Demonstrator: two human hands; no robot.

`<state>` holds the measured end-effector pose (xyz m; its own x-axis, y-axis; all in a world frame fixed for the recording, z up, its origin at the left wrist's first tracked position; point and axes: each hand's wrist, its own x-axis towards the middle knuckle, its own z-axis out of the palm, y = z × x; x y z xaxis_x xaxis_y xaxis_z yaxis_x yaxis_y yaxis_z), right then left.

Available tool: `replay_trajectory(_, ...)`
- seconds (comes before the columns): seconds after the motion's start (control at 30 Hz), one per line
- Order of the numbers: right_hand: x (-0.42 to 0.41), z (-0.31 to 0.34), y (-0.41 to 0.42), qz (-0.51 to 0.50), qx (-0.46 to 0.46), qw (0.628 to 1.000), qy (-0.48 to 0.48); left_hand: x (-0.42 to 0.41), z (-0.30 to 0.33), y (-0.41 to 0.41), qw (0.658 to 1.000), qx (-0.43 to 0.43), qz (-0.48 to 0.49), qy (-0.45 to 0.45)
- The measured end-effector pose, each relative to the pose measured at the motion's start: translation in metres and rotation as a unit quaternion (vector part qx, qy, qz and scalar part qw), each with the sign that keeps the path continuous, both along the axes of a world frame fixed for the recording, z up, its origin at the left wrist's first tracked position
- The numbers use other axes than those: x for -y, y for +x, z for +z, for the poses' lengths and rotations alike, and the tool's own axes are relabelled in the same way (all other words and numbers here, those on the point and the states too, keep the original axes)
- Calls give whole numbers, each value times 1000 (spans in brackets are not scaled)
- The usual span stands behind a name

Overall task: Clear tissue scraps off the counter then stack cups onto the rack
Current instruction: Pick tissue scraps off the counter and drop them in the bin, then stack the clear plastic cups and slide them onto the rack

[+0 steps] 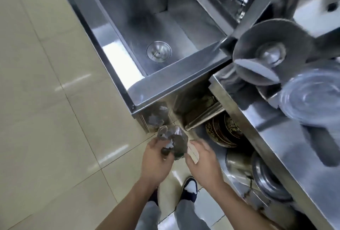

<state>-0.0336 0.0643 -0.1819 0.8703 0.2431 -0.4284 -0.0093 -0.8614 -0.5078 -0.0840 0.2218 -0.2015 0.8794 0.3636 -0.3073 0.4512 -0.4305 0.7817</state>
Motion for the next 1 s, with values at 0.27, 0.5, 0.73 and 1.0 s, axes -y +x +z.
replay_trajectory(0.27,14,128,-32,-12,71,997,1,-5,116,-4,967,76,-213,116)
replay_trajectory(0.5,51,194,-64,-124,120,984,33,29,189,8,957,103,-263,66)
replay_trajectory(0.73,104,241,-96,-272,188,942,63,87,233,7,929,140,-342,-16)
replay_trajectory(1.0,154,270,-109,-364,233,898,80,156,260,11,900,153,-406,-41)
